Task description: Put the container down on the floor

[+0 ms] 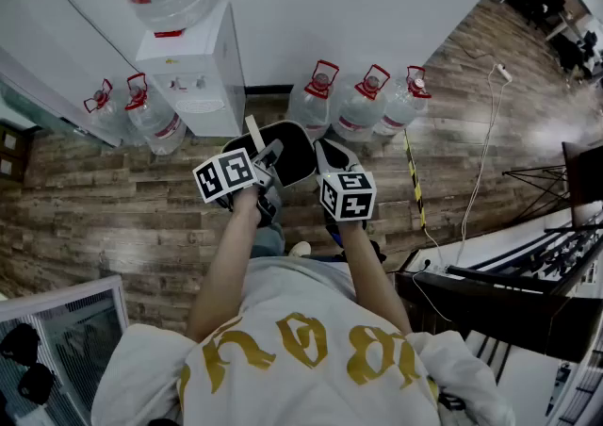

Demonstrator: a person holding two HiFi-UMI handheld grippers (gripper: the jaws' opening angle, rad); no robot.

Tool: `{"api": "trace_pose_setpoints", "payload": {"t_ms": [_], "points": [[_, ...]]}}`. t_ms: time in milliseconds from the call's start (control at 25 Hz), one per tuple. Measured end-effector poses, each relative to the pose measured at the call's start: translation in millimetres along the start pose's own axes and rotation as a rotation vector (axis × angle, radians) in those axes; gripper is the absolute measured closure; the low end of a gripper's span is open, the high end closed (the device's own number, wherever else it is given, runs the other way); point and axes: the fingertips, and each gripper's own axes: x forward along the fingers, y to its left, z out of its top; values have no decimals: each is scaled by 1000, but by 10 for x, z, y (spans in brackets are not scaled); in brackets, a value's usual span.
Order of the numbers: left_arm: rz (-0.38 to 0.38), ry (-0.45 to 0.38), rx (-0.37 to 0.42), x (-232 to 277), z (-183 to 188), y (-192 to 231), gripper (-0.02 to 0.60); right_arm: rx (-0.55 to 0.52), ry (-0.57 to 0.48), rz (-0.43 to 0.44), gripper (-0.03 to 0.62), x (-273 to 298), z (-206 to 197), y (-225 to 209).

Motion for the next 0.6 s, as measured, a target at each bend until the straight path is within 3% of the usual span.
{"api": "trace_pose_setpoints", "payload": {"t_ms": [400, 600], "points": [[35, -43, -23, -218, -17, 105, 503, -2, -5, 16, 566, -117, -56, 37], [36, -65, -26, -296, -2, 99, 503, 46, -16, 38, 566, -159, -51, 28]]}}
